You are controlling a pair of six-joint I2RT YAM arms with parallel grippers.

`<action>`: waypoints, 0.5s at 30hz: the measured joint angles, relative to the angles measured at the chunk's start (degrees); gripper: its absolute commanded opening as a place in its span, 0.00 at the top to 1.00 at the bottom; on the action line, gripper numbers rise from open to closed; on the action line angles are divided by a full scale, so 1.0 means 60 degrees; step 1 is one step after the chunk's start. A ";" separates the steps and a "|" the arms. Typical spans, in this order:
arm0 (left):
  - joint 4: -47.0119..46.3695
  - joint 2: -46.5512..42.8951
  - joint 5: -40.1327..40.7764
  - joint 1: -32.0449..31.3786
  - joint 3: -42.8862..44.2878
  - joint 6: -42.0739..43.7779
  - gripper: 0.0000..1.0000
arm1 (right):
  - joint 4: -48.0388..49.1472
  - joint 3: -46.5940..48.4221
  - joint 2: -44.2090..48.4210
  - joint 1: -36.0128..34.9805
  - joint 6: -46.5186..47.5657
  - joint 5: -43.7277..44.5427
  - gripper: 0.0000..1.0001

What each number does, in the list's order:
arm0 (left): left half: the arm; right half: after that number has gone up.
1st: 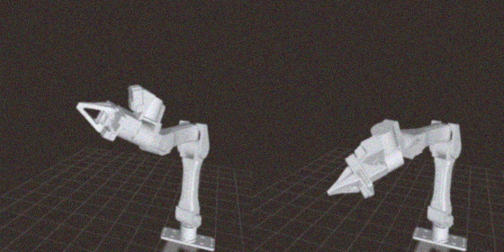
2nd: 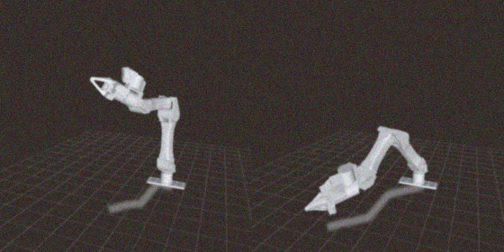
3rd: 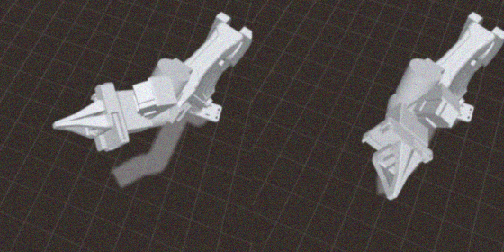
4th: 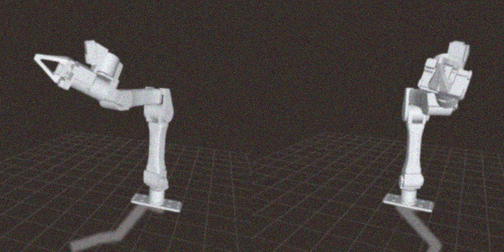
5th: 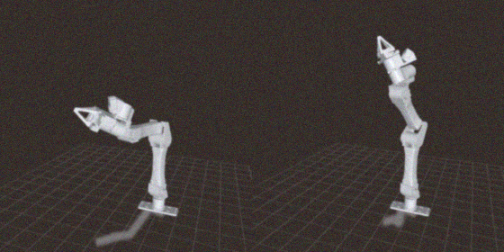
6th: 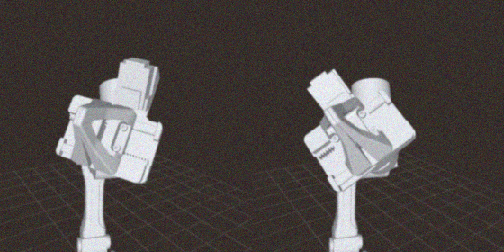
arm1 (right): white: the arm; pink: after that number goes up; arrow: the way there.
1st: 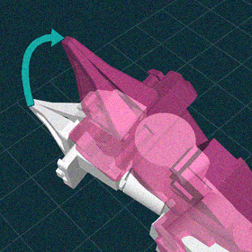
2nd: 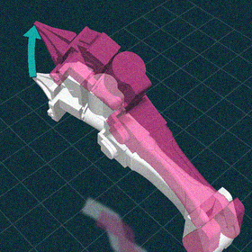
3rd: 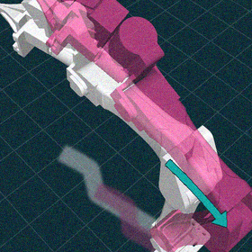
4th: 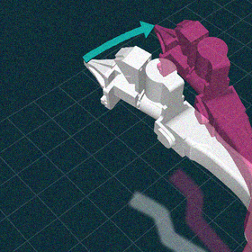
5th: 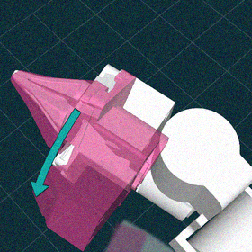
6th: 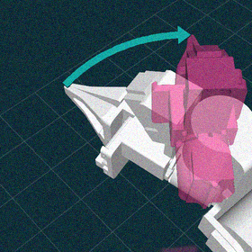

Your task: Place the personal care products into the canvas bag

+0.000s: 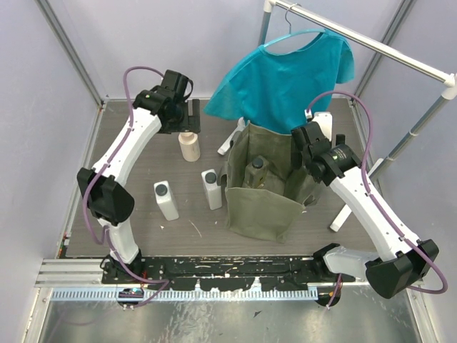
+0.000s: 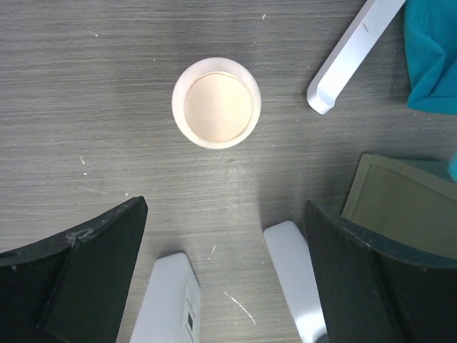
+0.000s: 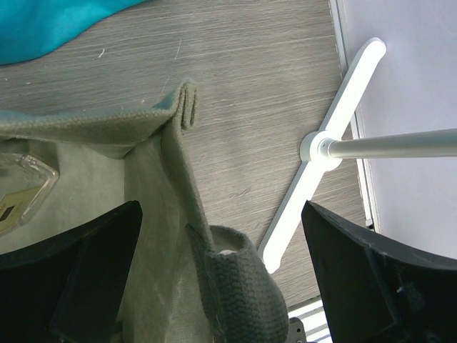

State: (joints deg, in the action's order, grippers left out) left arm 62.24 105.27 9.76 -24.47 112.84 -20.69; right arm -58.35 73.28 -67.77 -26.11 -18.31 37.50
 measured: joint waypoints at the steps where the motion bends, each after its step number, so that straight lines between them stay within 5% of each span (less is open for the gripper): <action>1: -0.0146 0.0076 -0.0022 0.0011 -0.0109 0.0000 0.02 | 0.0000 0.0000 0.0000 0.0000 0.0000 0.0007 0.00; 15: -0.1195 0.1843 0.0164 0.0244 -0.0153 0.0193 0.02 | 0.0000 -0.0044 0.0011 0.0007 -0.0197 -0.0007 0.00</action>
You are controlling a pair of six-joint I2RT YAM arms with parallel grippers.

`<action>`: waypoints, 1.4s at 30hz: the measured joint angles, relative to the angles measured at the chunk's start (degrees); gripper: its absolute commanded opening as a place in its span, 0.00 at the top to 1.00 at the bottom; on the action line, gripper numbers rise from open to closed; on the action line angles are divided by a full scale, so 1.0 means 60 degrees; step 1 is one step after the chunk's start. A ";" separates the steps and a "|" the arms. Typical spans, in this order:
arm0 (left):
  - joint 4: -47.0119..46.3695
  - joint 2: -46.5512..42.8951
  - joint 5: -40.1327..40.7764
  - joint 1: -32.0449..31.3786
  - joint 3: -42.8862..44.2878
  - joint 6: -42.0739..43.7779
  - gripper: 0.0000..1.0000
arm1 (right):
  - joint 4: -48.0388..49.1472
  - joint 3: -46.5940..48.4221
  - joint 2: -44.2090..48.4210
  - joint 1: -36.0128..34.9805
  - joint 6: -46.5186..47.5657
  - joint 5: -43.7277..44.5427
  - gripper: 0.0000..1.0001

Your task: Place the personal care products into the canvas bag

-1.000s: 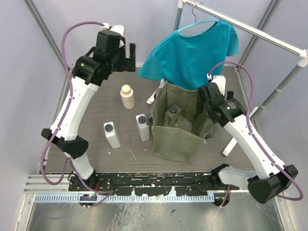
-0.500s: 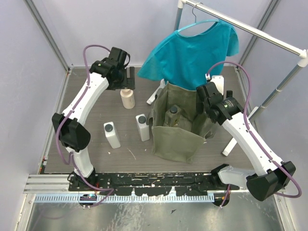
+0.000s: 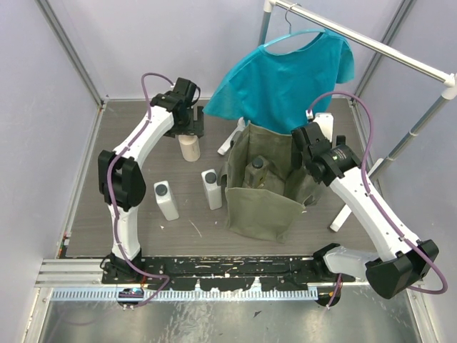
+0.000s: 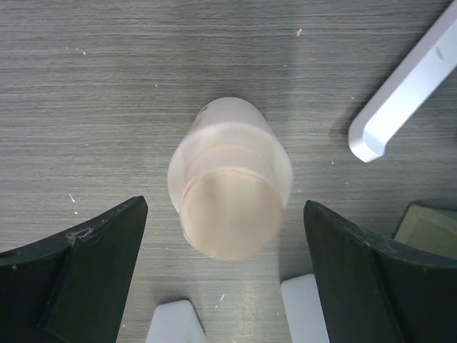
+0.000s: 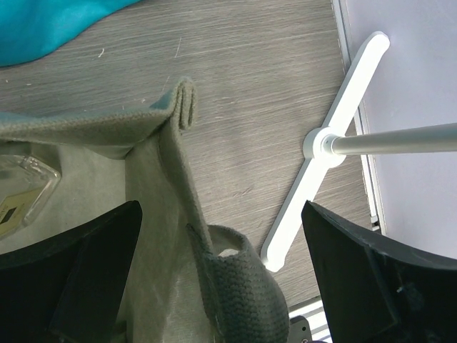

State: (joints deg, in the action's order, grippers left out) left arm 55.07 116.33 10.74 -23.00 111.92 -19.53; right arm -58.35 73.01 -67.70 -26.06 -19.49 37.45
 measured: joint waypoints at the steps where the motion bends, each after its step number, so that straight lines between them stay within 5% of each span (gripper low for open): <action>1: -0.0025 0.0109 0.0036 0.0025 0.0000 0.0000 0.02 | 0.0000 -0.0029 0.0011 0.0000 -0.0018 0.0000 0.00; 12: -0.0164 0.1096 0.0044 0.0204 0.0120 -0.0033 0.00 | -0.0073 -0.0109 0.0127 0.0007 -0.0106 0.0000 0.00; 23: -0.0521 0.1209 -0.0222 0.0211 -0.0106 -0.0106 0.34 | -0.0076 -0.0120 0.0127 0.0007 -0.0102 0.0000 0.00; 31: -0.0718 0.1093 -0.0317 0.0229 -0.0306 -0.0076 0.75 | -0.0076 -0.0178 0.0127 0.0007 -0.0102 0.0000 0.00; 42: -0.1610 -0.0619 -0.0845 0.0229 -0.2361 -0.0317 0.86 | -0.0062 -0.0262 0.0113 0.0007 -0.0055 -0.0047 0.00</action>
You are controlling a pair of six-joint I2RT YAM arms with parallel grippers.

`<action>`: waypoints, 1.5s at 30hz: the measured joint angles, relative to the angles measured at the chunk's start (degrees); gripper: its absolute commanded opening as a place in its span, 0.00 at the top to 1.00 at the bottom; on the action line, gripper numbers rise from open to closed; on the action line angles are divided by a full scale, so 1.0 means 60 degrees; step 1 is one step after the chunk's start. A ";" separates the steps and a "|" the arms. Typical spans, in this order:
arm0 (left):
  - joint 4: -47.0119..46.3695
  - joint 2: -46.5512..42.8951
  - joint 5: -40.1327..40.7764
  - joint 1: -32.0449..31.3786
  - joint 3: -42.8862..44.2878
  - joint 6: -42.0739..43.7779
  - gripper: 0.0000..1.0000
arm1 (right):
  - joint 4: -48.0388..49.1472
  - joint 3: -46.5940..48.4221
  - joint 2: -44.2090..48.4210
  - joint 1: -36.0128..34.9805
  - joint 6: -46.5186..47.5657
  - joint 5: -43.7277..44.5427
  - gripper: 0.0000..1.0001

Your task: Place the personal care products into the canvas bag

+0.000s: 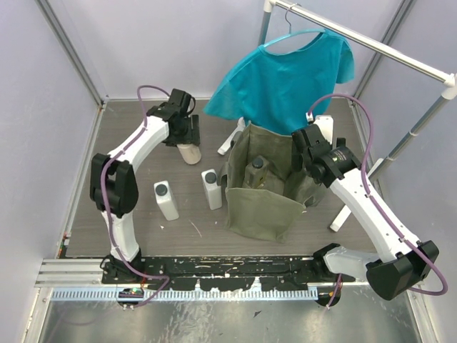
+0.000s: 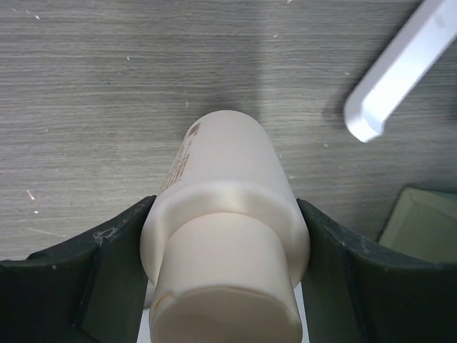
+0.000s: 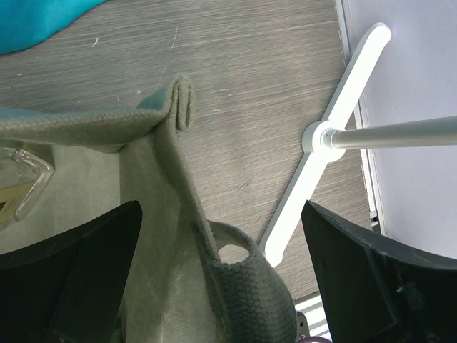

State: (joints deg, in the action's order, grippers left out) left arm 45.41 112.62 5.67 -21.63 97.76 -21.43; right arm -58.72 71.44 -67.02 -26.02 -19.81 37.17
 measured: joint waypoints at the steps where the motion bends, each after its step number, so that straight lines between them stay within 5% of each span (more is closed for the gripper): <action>1: -0.0022 -0.0244 -0.0015 -0.0051 -0.0066 -0.0025 0.87 | 0.0000 0.0000 0.0000 0.0000 0.0011 -0.0007 0.00; 10: -0.0058 -0.2681 0.0572 -0.1541 0.0539 0.0069 0.93 | 0.0069 0.0000 -0.0080 0.0000 0.0106 -0.0226 0.00; 21: 0.0310 -0.3504 0.0208 -0.3016 0.2943 0.1162 0.98 | 0.0066 0.0000 -0.0080 0.0000 0.0280 -0.0284 0.00; 35: 0.0033 -0.5155 -0.4189 -0.3508 0.2637 0.1628 1.00 | 0.0200 0.0178 -0.0350 0.0000 0.0517 -0.0284 0.00; 45: -0.0015 -0.3989 -0.4892 -0.4433 0.2328 0.1931 1.00 | 0.0280 0.0240 -0.0346 0.0000 0.0488 -0.0284 0.00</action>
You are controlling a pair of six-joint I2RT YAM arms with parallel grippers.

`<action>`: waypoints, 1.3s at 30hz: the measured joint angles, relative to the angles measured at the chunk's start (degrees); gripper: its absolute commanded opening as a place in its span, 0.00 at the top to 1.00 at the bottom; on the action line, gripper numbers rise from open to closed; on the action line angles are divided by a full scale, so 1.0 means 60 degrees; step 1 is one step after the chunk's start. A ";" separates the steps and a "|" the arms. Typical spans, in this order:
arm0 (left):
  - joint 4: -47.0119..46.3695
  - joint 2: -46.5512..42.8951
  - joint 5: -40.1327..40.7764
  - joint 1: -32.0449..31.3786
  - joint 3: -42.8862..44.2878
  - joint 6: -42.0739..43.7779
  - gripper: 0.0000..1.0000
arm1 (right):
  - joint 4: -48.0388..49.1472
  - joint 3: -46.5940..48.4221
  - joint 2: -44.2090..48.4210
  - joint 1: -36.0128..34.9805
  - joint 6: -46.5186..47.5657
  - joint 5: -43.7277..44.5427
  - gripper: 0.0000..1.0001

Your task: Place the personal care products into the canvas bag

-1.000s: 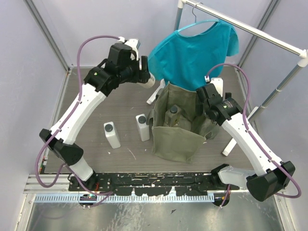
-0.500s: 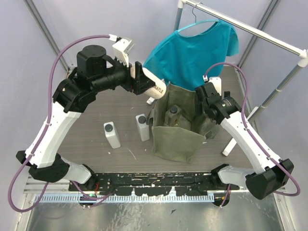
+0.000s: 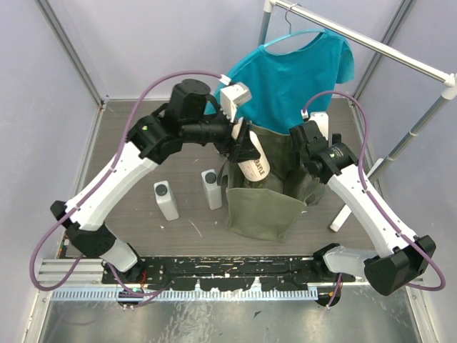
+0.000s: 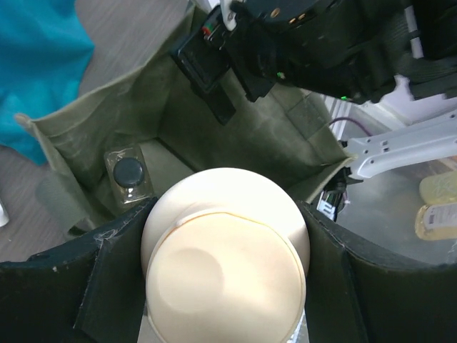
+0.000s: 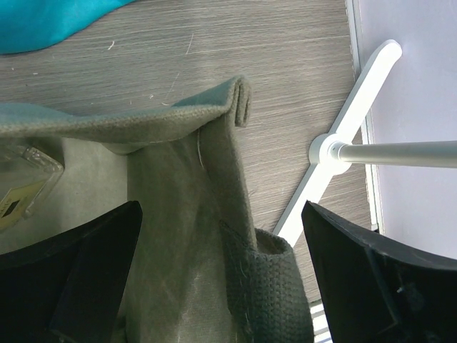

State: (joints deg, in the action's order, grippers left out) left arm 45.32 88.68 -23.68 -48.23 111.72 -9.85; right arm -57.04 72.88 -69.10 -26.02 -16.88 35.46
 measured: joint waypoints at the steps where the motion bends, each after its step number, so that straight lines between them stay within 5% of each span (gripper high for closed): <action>1: 0.0004 0.0160 0.0022 -0.0076 -0.0018 0.0087 1.00 | 0.0000 0.0000 0.0015 0.0000 0.0000 -0.0007 0.00; 15: 0.1355 0.2346 0.2310 -0.1738 -0.0051 0.1993 1.00 | -0.0707 0.0029 0.0707 0.0000 -0.0426 0.0098 0.00; 39: 0.1355 0.3169 0.3821 -0.2000 -0.1286 0.1803 1.00 | -0.1198 0.1122 0.1963 0.0000 -0.1450 0.0696 0.00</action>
State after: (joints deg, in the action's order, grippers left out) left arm 53.45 107.70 -0.75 -60.23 104.01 0.97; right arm -64.23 79.61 -57.32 -26.02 -25.58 39.64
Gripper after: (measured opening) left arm 0.760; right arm 0.999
